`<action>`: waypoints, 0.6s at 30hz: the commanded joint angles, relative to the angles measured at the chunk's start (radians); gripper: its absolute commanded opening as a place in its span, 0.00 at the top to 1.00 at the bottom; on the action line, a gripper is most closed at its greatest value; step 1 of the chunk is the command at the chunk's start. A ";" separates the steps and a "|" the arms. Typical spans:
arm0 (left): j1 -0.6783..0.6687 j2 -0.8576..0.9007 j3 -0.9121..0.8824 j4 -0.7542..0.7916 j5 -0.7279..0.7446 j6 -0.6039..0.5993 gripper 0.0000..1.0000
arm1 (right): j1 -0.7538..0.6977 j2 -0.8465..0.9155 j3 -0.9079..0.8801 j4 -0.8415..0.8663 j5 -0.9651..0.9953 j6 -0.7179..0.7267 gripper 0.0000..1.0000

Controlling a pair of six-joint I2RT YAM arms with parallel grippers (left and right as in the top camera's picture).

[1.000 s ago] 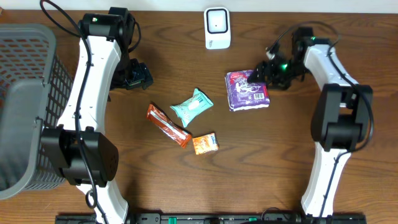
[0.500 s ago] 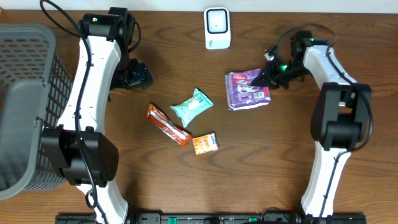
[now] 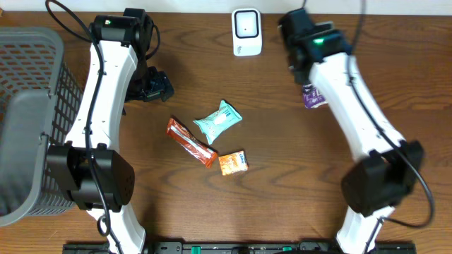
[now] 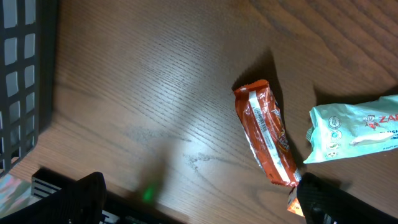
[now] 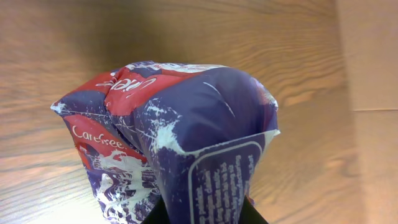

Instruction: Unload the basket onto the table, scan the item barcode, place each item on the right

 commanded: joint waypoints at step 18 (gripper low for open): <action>0.003 0.008 -0.005 -0.003 -0.009 -0.013 0.02 | 0.205 0.236 0.285 -0.051 -0.428 -0.013 0.09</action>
